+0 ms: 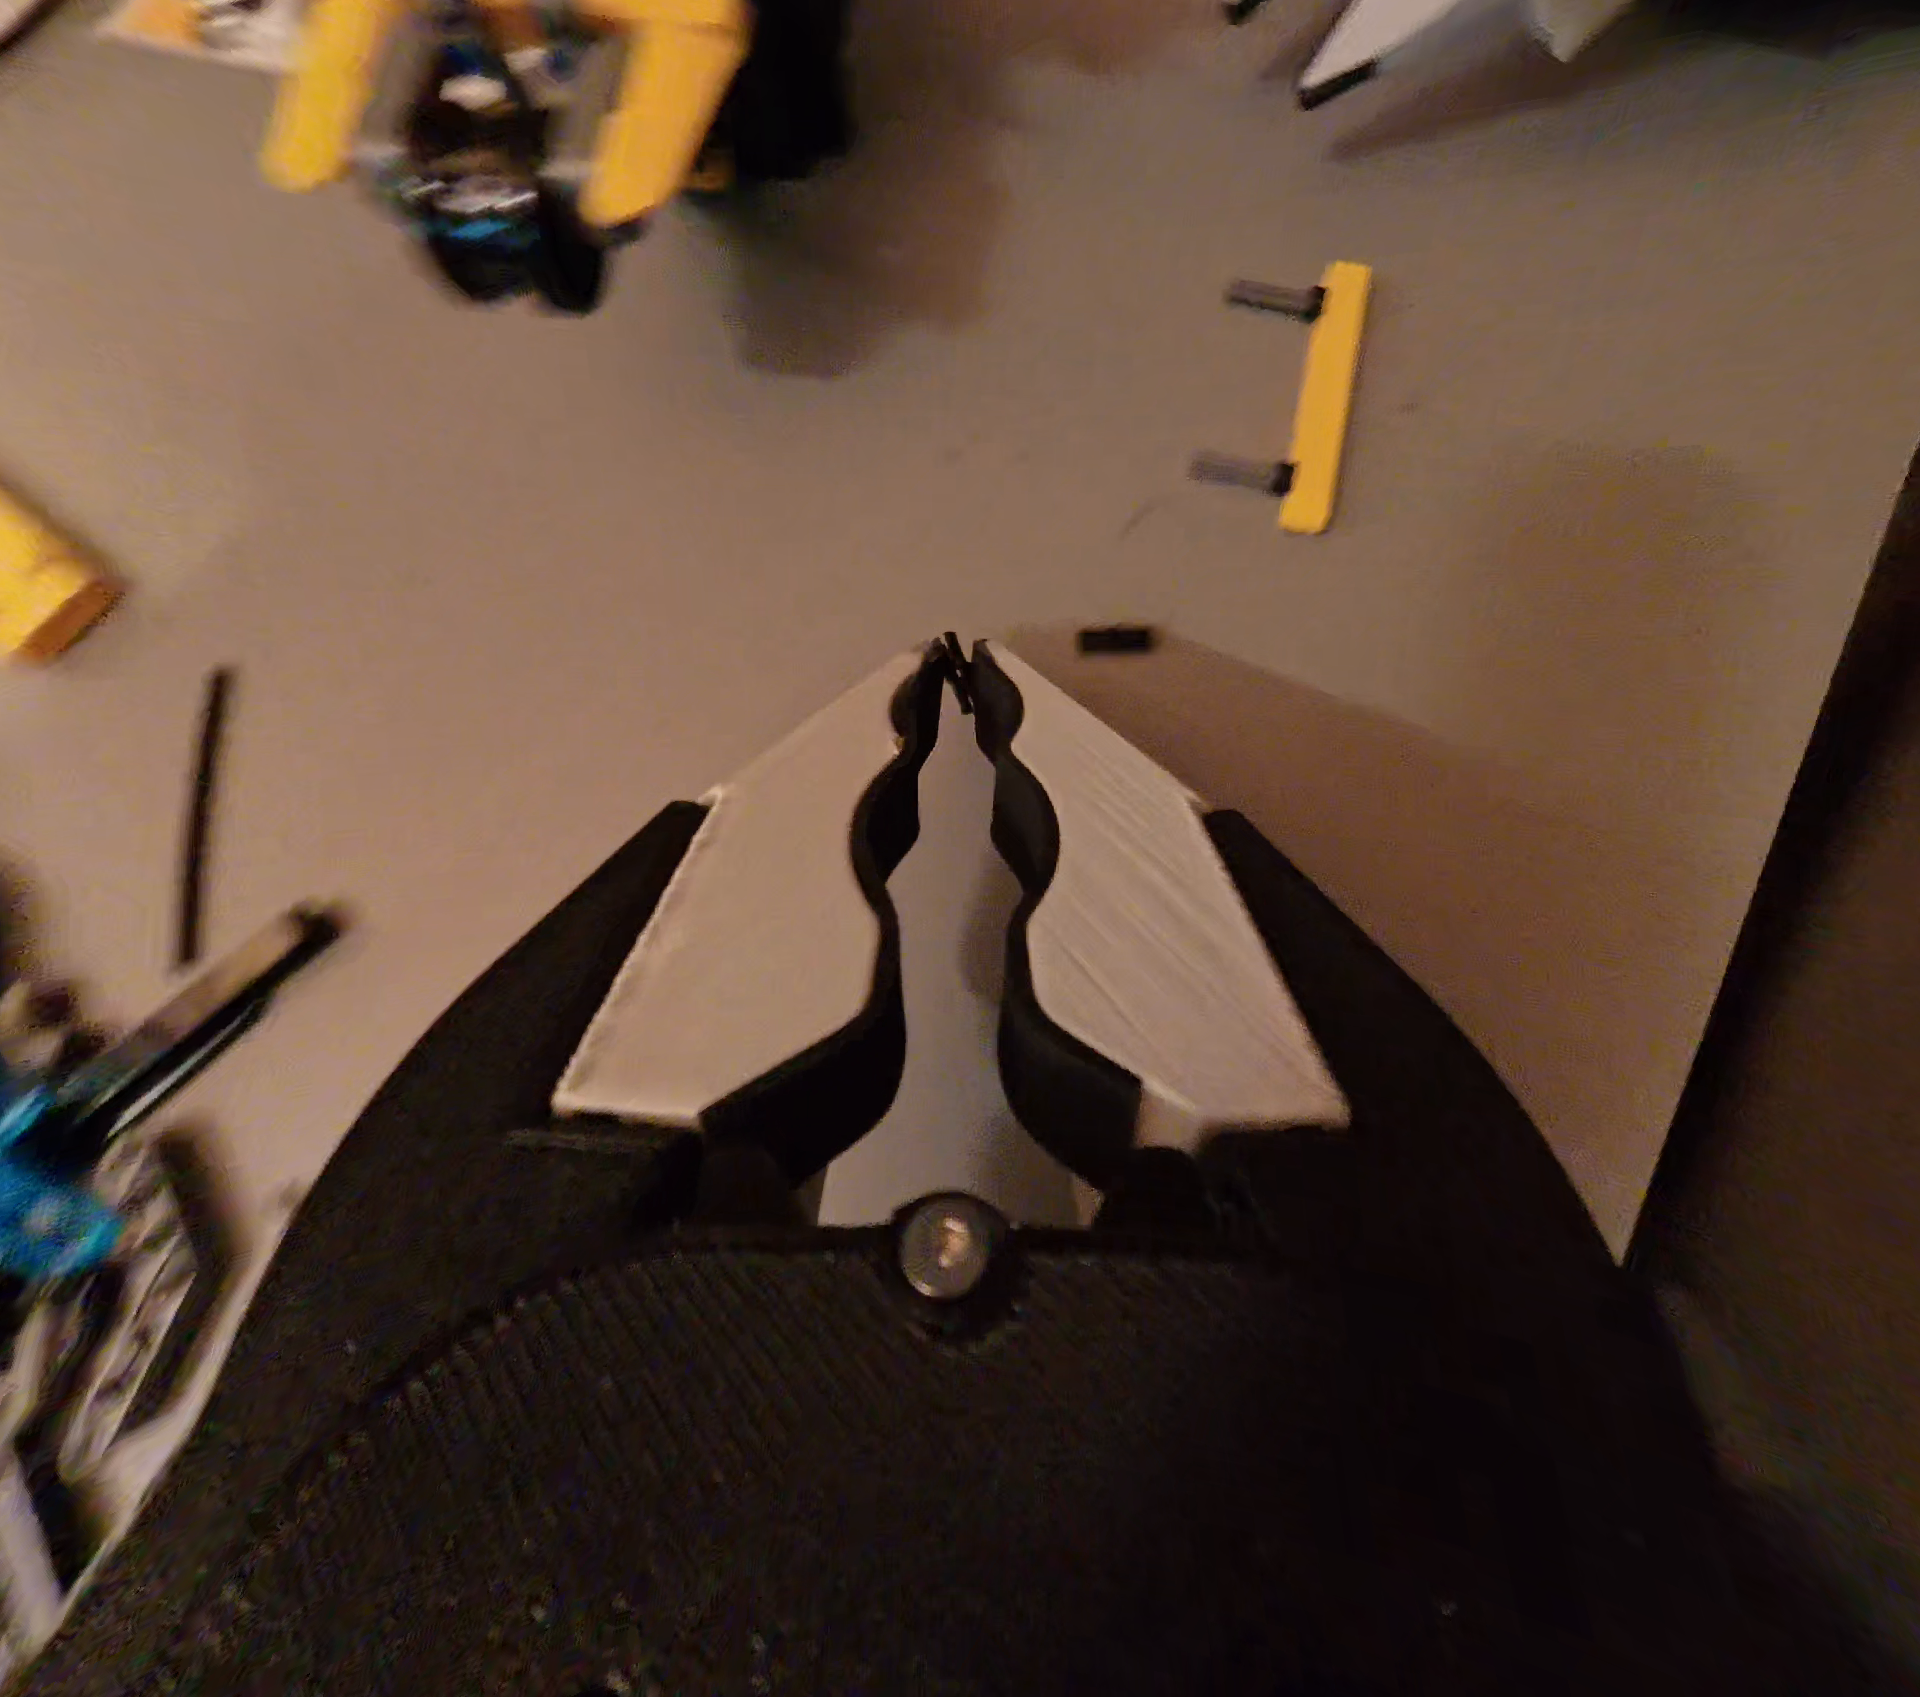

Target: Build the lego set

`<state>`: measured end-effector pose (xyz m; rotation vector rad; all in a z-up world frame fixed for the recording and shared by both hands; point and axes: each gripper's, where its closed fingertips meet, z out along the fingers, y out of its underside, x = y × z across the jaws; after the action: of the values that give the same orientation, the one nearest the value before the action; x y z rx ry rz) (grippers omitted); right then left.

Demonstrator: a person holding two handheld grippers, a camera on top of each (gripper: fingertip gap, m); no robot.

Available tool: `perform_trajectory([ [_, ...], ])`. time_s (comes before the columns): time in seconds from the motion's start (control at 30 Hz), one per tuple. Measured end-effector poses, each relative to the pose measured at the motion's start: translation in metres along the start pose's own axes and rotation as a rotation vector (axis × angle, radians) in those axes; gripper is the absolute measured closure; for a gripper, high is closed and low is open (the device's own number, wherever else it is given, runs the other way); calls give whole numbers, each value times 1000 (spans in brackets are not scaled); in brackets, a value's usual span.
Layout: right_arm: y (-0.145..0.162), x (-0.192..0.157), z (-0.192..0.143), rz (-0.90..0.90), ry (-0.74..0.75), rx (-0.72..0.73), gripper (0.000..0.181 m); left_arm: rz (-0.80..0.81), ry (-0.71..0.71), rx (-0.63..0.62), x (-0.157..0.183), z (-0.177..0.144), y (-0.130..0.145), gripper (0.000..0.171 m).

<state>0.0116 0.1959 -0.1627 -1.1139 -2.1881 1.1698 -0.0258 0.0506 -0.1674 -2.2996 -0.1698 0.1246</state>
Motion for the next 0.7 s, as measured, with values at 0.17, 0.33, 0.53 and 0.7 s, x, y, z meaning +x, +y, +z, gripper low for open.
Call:
perform_trajectory([
  [0.17, -1, -9, -2, -16, -31, 13, 156, 37, 75, -51, 27, 37, -10, 168],
  [0.33, -3, -18, -7, -16, -47, 43, 155, -4, 32, -20, 21, 41, -12, 162],
  [0.53, -3, -18, -7, -15, -50, 39, 155, -24, -25, 102, 12, 27, -26, 147],
  [0.7, -1, -18, -6, -26, -39, 28, 155, -83, -48, 107, 3, 26, -26, 148],
])
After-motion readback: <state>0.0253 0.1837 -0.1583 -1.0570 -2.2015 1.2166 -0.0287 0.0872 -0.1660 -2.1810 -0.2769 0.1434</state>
